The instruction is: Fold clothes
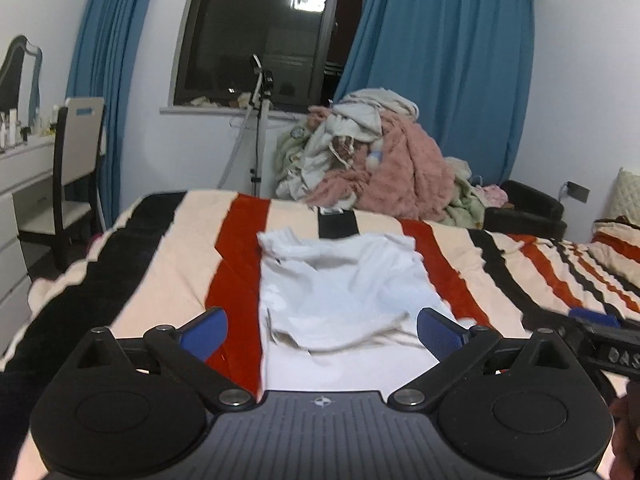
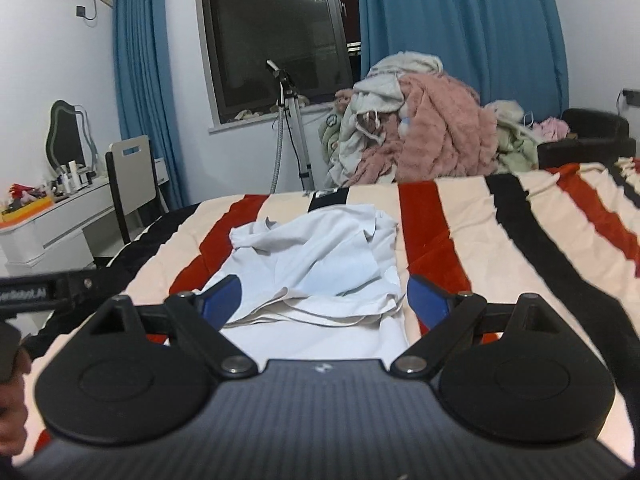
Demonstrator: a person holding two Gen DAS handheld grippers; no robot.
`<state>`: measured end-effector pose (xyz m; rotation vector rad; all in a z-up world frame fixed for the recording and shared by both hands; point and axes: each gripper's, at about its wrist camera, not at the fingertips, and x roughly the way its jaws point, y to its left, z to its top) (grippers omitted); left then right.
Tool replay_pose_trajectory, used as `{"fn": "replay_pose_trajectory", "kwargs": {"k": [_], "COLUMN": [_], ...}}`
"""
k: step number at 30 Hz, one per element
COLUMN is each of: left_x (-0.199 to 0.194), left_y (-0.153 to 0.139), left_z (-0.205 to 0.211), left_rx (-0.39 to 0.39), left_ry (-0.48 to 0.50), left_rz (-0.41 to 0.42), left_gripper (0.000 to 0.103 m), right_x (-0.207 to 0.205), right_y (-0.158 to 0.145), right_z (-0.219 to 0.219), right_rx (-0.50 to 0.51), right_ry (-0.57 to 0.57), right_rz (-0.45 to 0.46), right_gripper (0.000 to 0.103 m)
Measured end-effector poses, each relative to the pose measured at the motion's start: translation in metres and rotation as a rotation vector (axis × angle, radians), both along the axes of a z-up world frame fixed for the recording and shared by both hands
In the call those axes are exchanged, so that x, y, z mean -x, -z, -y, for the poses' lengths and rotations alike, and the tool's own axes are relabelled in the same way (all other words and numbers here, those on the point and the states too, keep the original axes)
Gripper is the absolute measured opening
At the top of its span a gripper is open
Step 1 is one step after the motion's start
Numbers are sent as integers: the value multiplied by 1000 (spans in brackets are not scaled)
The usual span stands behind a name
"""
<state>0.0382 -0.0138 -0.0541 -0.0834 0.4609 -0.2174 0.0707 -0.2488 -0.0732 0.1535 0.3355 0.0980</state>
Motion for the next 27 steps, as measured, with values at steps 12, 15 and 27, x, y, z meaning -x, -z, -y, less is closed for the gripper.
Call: {"fn": "replay_pose_trajectory", "kwargs": {"k": [12, 15, 27], "left_x": [7, -14, -59], "left_y": [57, 76, 115], "left_z": [-23, -34, -51], "left_rx": [275, 404, 608], "left_ry": [-48, -65, -167], "left_rz": [-305, -384, -475], "left_gripper": [101, 98, 34], "right_x": [11, 7, 1], "right_y": [-3, 0, 11], "right_z": [-2, -1, 13], "right_rx": [25, 35, -36], "right_ry": [70, 114, 198], "right_rz": [23, -12, -81], "right_gripper": [91, 91, 91]}}
